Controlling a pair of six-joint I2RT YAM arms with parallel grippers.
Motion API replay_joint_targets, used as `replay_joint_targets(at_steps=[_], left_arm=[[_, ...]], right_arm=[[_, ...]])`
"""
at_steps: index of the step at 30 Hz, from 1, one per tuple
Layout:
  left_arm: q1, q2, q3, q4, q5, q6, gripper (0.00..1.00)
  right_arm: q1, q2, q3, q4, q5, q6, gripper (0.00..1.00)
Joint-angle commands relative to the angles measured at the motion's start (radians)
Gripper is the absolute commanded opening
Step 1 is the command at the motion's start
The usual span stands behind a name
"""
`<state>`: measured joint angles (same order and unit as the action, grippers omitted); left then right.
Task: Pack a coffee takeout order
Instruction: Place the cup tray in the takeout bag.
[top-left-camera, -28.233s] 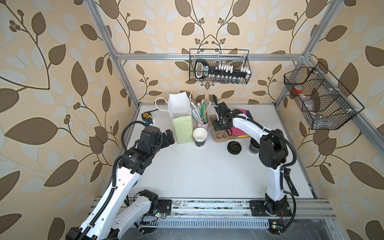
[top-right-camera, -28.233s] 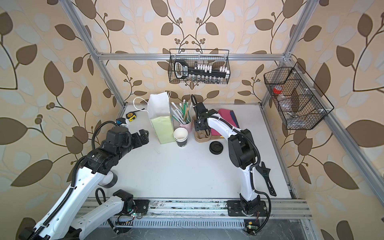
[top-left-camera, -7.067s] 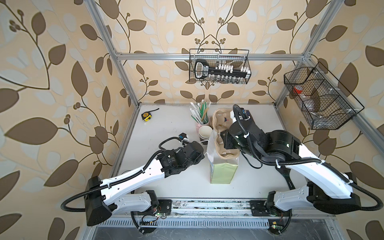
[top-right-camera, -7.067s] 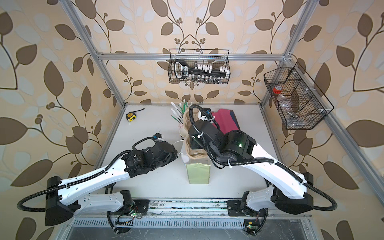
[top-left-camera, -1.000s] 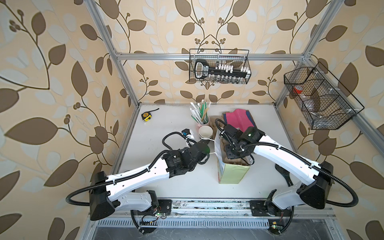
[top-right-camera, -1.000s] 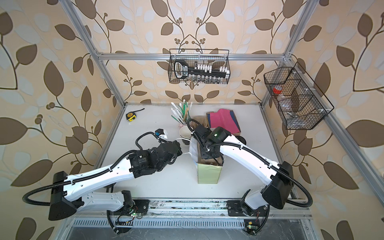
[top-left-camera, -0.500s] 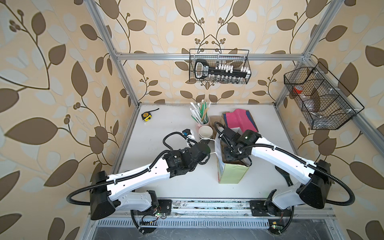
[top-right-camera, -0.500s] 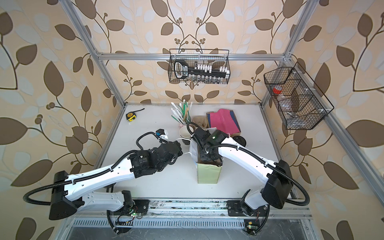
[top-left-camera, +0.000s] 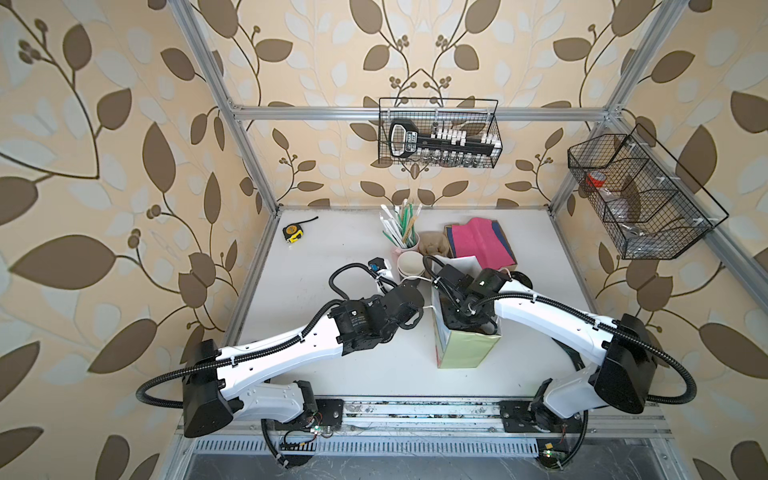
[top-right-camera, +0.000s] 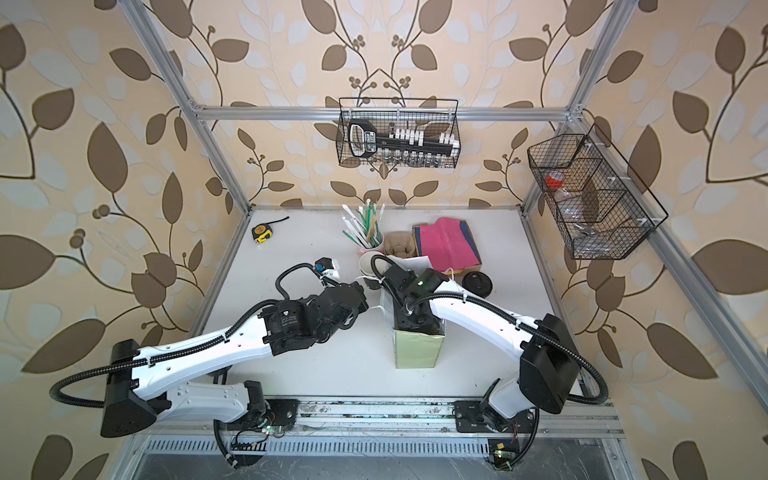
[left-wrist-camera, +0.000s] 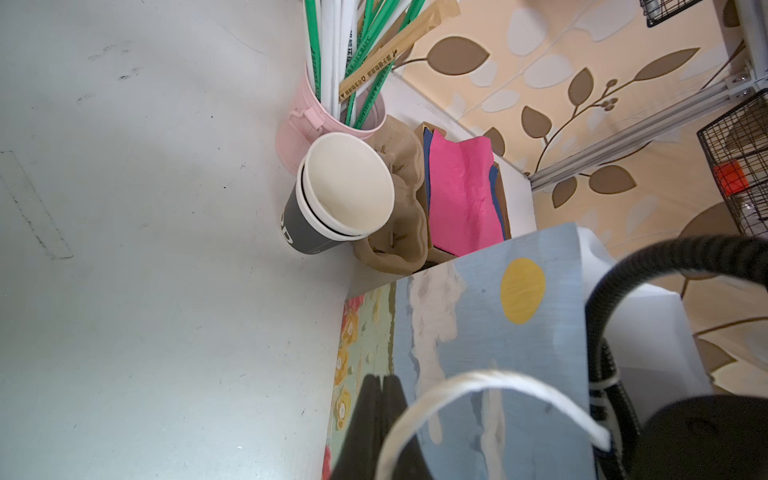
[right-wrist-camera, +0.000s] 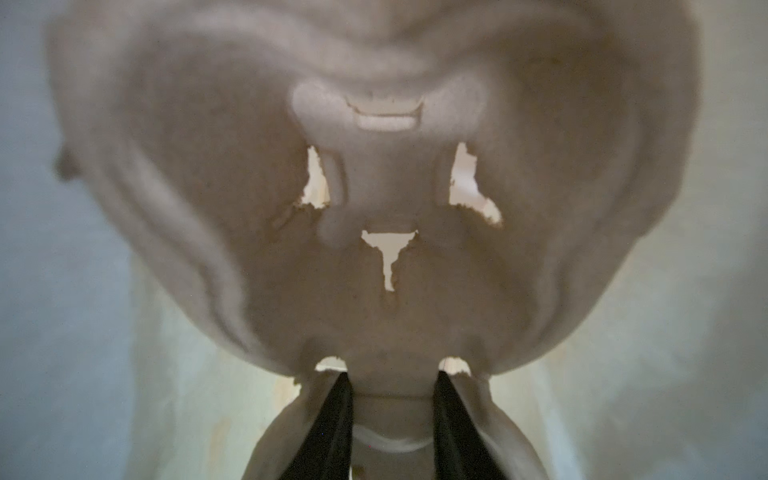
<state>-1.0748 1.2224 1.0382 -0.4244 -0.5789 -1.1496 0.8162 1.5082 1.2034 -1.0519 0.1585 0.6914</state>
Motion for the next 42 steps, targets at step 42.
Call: replay_joint_targets(at_steps=[42], left_arm=[[-0.008, -0.049, 0.051, -0.062, -0.112, 0.008, 0.00]], right_arm=[[-0.056, -0.025, -0.101, 0.112, -0.090, -0.013, 0.31]])
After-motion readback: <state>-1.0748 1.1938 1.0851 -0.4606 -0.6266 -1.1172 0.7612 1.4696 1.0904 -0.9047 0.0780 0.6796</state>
